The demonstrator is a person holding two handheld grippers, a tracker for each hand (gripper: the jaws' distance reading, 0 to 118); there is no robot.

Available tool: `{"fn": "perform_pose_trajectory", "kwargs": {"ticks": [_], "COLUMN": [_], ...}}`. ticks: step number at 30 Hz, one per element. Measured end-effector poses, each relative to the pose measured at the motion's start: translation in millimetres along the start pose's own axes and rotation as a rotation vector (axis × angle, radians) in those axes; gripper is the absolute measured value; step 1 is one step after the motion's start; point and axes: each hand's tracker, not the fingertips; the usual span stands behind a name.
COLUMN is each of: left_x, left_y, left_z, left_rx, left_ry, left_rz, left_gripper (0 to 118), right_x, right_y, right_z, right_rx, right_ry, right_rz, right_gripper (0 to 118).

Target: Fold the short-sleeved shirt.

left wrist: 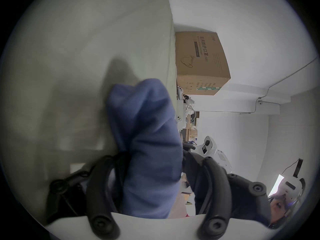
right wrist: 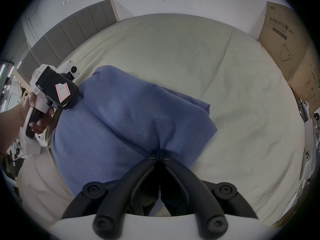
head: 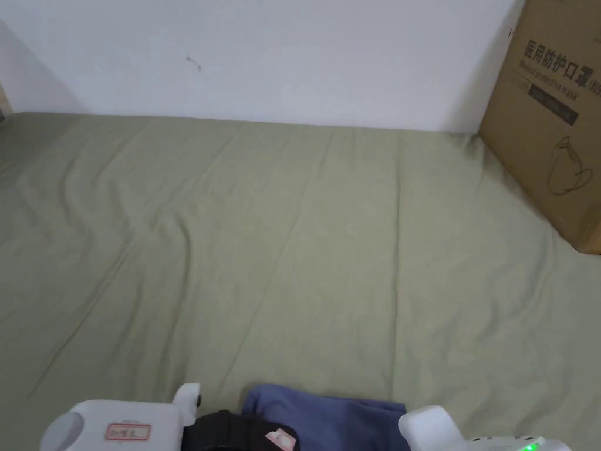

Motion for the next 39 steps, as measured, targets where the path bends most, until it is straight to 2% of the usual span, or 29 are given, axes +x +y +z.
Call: {"fn": "perform_pose_trajectory", "kwargs": {"ticks": [1, 3, 5, 6, 8, 9, 10, 12, 16, 19, 27, 28, 31, 32, 33, 35, 36, 37, 38, 39], "left_x": [3, 12, 15, 18, 27, 31, 35, 50, 69, 81, 111, 113, 113, 104, 96, 83, 78, 74, 72, 75], "left_y": [-1, -1, 4, 4, -1, -5, -7, -11, -19, -16, 2, 6, 16, 19, 24, 29, 29, 27, 25, 21], "left_z": [-8, -23, -25, -22, -16, -12, -13, -13, 12, 60, 234, 248, 271, 280, 287, 306, 315, 321, 322, 324], "left_rx": [0.003, 0.003, -0.035, -0.027, 0.006, 0.017, 0.009, 0.022, 0.04, 0.079, 0.184, 0.155, 0.045, 0.051, 0.056, 0.101, 0.134, 0.172, 0.191, 0.233], "left_ry": [-0.018, -0.051, 0.016, 0.052, 0.246, 0.254, 0.194, 0.263, 0.291, 0.327, 0.8, 0.894, 1.359, 1.462, 1.519, 1.482, 1.45, 1.45, 1.504, 1.569], "left_rz": [-0.007, -0.05, -0.083, -0.077, -0.171, -0.181, -0.15, -0.206, -0.258, -0.268, -0.338, -0.365, -0.485, -0.469, -0.439, -0.332, -0.282, -0.256, -0.276, -0.338], "left_gripper": [91, 90, 89, 84, 47, 45, 45, 44, 41, 40, 40, 40, 40, 40, 40, 40, 41, 52, 74, 100], "right_x": [0, -1, -1, 0, 1, 2, 2, 1, 3, 3, -13, -16, -25, -28, -30, -34, -34, -35, -35, -35], "right_y": [0, -1, -2, -2, -3, -3, -3, -4, -10, -10, 2, 3, 6, 7, 7, 8, 8, 8, 8, 8], "right_z": [0, 0, 1, 1, 2, 3, 4, 10, 34, 50, 66, 65, 61, 58, 55, 51, 49, 49, 49, 50], "right_rx": [0.002, 0.005, 0.008, 0.01, 0.015, 0.02, 0.021, 0.04, 0.154, 0.18, 0.204, 0.203, 0.183, 0.177, 0.174, 0.162, 0.156, 0.15, 0.147, 0.147], "right_ry": [0.0, -0.004, -0.005, -0.003, 0.001, 0.01, 0.009, 0.012, 0.082, 0.073, 0.047, 0.046, 0.047, 0.05, 0.05, 0.044, 0.043, 0.044, 0.045, 0.047], "right_rz": [-0.005, -0.009, -0.011, -0.015, -0.023, -0.029, -0.032, -0.039, -0.148, -0.181, -0.165, -0.163, -0.157, -0.153, -0.149, -0.147, -0.15, -0.153, -0.156, -0.158], "right_gripper": [3, 3, 3, 3, 3, 3, 3, 3, 3, 4, 4, 4, 4, 4, 4, 4, 4, 4, 4, 4]}}
